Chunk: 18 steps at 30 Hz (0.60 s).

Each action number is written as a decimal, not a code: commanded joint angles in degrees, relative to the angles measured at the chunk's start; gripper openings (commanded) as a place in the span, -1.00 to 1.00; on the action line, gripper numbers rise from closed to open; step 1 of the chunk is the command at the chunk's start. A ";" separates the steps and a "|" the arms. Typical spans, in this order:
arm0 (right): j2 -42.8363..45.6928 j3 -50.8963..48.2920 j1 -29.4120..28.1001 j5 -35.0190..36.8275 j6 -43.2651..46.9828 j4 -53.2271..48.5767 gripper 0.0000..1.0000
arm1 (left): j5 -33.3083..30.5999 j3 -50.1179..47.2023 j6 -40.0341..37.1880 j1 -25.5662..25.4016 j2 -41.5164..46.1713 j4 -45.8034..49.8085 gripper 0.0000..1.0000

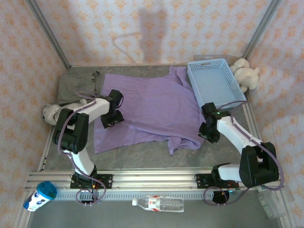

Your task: Fold and stack the mixed laundry pile

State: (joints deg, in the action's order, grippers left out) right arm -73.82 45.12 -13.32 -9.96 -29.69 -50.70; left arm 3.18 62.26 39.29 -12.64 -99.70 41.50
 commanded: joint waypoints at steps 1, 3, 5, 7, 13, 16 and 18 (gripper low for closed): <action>1.55 4.05 -4.84 -0.67 0.16 -2.40 -0.24 | -0.71 1.15 -3.01 -0.57 5.89 5.29 0.34; 1.02 4.68 -10.46 -3.13 -0.87 -0.75 -0.24 | -0.71 1.24 -3.43 -1.27 8.81 6.16 0.35; -0.93 5.64 -16.96 -3.53 -2.04 1.06 -0.24 | -0.27 0.77 -3.22 -1.35 10.90 6.36 0.35; -4.07 6.74 -23.02 -3.56 -2.78 2.60 -0.24 | 0.07 -0.33 -2.74 -1.35 12.41 5.87 0.35; -12.31 7.98 -33.42 -3.31 -4.25 6.21 -0.18 | -0.86 -6.06 -0.61 -1.41 12.10 1.36 0.35; -15.65 9.18 -36.03 -2.37 -4.20 6.81 -0.12 | -1.42 -7.87 0.26 -1.16 9.17 -0.86 0.36; -17.37 9.71 -36.42 -1.46 -4.47 6.15 -0.13 | -1.60 -8.49 0.78 -1.15 6.71 -2.37 0.36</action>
State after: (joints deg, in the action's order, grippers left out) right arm -89.65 52.93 -49.28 -13.96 -32.99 -44.66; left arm 3.60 55.05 38.54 -13.89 -90.35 41.91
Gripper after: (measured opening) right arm 0.437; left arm 0.678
